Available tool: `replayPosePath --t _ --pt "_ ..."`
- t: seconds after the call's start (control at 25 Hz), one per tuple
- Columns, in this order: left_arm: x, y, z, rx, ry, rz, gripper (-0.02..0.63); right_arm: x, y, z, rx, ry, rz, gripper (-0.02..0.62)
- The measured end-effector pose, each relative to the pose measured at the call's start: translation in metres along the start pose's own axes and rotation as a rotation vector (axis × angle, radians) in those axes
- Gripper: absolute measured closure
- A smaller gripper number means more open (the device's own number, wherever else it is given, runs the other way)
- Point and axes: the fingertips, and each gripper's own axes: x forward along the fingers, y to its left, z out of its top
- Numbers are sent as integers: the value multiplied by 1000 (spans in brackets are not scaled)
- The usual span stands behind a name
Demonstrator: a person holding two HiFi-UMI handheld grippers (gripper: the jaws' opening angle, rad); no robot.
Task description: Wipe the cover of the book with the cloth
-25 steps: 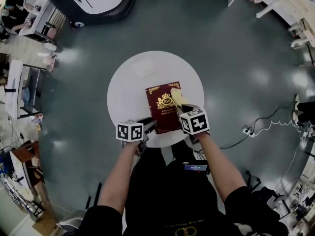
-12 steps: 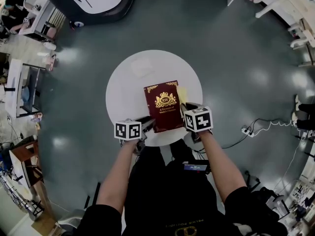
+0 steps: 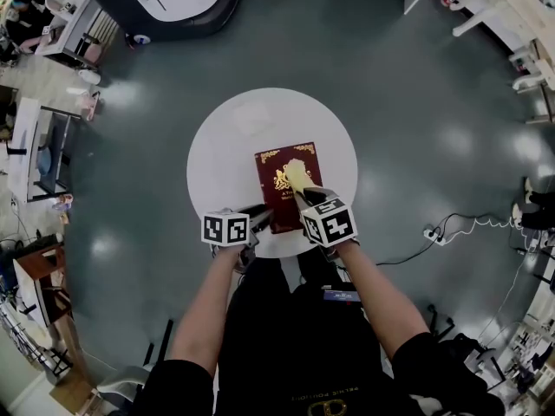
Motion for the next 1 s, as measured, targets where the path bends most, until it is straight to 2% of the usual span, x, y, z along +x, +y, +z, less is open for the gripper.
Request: replayPosePath --t 0.36,0.64,1.0 --pt "1 -1 1 -8 -7 -12 456 29 50 -13 -59 68 73 517" --pt "0 1 1 -21 -12 -24 459 39 50 -20 -34 87 83 517" --pt "-1 1 0 -15 -3 -25 459 37 47 -20 -50 81 68 517"
